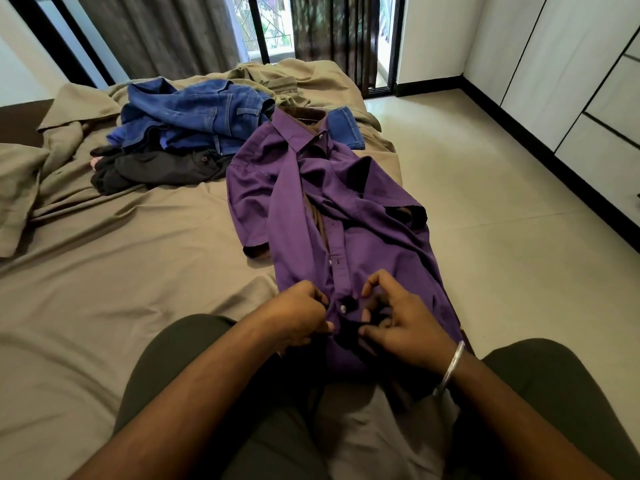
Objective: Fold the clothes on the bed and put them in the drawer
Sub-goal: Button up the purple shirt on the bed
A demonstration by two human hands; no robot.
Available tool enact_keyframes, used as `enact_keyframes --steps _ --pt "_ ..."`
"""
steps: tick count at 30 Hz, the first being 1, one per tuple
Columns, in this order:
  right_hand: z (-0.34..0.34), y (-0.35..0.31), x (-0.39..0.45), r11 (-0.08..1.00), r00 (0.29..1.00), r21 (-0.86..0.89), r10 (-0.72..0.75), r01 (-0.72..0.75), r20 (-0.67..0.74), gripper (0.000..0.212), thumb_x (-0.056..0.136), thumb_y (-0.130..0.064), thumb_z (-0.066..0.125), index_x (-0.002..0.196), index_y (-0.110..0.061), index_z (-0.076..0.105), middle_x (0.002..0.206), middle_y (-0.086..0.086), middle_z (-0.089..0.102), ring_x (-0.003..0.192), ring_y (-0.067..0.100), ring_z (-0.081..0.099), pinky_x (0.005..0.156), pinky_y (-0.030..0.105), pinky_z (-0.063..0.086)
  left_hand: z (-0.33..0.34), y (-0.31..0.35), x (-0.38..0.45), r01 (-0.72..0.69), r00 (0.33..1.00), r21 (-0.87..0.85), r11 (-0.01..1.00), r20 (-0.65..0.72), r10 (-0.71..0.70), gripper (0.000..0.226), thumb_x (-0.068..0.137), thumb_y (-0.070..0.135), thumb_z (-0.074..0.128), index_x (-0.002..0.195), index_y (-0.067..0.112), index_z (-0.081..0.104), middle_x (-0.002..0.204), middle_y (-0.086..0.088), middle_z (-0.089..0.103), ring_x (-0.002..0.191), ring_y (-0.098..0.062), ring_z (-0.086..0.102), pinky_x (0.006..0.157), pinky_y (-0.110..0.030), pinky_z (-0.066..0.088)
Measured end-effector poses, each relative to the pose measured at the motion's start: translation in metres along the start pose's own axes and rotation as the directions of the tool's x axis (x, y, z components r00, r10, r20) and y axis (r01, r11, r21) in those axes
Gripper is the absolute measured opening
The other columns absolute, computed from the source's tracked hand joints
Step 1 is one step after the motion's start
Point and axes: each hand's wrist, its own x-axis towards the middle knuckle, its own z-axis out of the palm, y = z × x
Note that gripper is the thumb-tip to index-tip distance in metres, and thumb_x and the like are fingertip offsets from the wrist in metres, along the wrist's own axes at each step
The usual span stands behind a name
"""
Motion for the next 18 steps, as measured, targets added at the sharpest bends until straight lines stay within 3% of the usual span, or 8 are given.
enact_keyframes --steps 2,3,5,9,11,13,15,18 --pt "-0.006 -0.001 -0.001 0.979 0.965 -0.113 -0.189 0.170 -0.181 0.029 0.076 0.003 0.063 0.081 -0.022 0.049 0.079 -0.008 0.054 0.065 0.013 0.053 0.057 0.027 0.049 -0.004 0.000 -0.003 -0.040 0.999 0.145 0.989 -0.007 0.041 0.014 0.095 0.010 0.063 0.086 0.017 0.054 0.095 -0.008 0.063 0.082 -0.020 0.060 0.080 -0.034 0.056" --pt "-0.010 -0.003 -0.001 0.949 0.939 -0.210 -0.276 0.233 -0.204 0.024 0.074 -0.001 0.057 0.076 -0.023 0.050 0.082 -0.008 0.049 0.066 0.012 0.050 0.055 0.023 0.045 -0.005 0.000 -0.003 -0.052 0.999 0.200 0.978 0.002 0.053 0.006 0.096 0.014 0.062 0.094 0.015 0.056 0.101 -0.009 0.064 0.083 -0.020 0.061 0.083 -0.035 0.055" --pt "-0.014 -0.009 -0.005 0.897 0.939 -0.356 -0.322 0.263 -0.118 0.013 0.076 -0.016 0.049 0.074 -0.024 0.059 0.088 -0.009 0.044 0.065 0.010 0.048 0.053 0.017 0.038 -0.007 -0.001 -0.005 -0.061 0.998 0.272 0.960 0.032 0.054 0.020 0.097 0.022 0.062 0.114 0.013 0.057 0.104 -0.009 0.063 0.086 -0.020 0.061 0.083 -0.034 0.055" --pt "-0.001 -0.017 -0.016 0.859 0.995 -0.503 -0.074 0.098 0.067 0.031 0.078 -0.050 0.051 0.085 -0.026 0.069 0.095 -0.012 0.033 0.072 0.008 0.049 0.053 0.020 0.035 -0.007 -0.002 0.001 -0.036 0.994 0.103 0.994 0.104 0.025 0.028 0.097 0.015 0.061 0.123 0.017 0.051 0.115 -0.008 0.059 0.099 -0.025 0.063 0.081 -0.036 0.059" --pt "0.006 -0.017 -0.017 0.845 0.989 -0.534 0.061 0.022 0.138 0.038 0.081 -0.060 0.058 0.081 -0.022 0.063 0.099 -0.006 0.030 0.079 0.010 0.048 0.059 0.028 0.042 -0.007 -0.003 0.002 -0.050 0.991 0.006 0.999 0.122 0.049 0.026 0.096 0.006 0.060 0.116 0.019 0.051 0.106 -0.004 0.060 0.091 -0.020 0.060 0.072 -0.031 0.057" --pt "0.012 -0.015 -0.018 0.885 0.976 -0.464 0.130 -0.035 0.174 0.032 0.083 -0.052 0.067 0.079 -0.021 0.059 0.100 -0.002 0.029 0.084 0.011 0.044 0.072 0.030 0.048 -0.010 -0.002 0.002 -0.060 0.988 -0.055 0.997 0.136 0.067 0.029 0.095 0.001 0.058 0.113 0.022 0.049 0.096 -0.003 0.057 0.081 -0.016 0.055 0.063 -0.027 0.050" --pt "0.016 -0.016 -0.018 0.944 0.979 -0.325 0.124 -0.066 0.161 0.021 0.083 -0.035 0.073 0.077 -0.027 0.055 0.100 -0.001 0.028 0.086 0.008 0.040 0.080 0.016 0.043 -0.012 -0.003 -0.003 -0.065 0.984 -0.086 0.994 0.162 0.078 0.030 0.095 -0.002 0.056 0.115 0.020 0.049 0.096 -0.006 0.056 0.075 -0.015 0.052 0.059 -0.026 0.047" --pt "0.020 -0.020 -0.024 0.979 0.986 -0.169 0.130 -0.112 0.101 0.032 0.083 -0.011 0.071 0.071 -0.033 0.051 0.098 -0.004 0.029 0.090 0.012 0.041 0.080 0.003 0.036 -0.015 -0.002 -0.009 -0.066 0.978 -0.070 0.995 0.193 0.078 0.031 0.095 -0.004 0.056 0.116 0.018 0.049 0.097 -0.010 0.055 0.072 -0.015 0.051 0.059 -0.026 0.047"
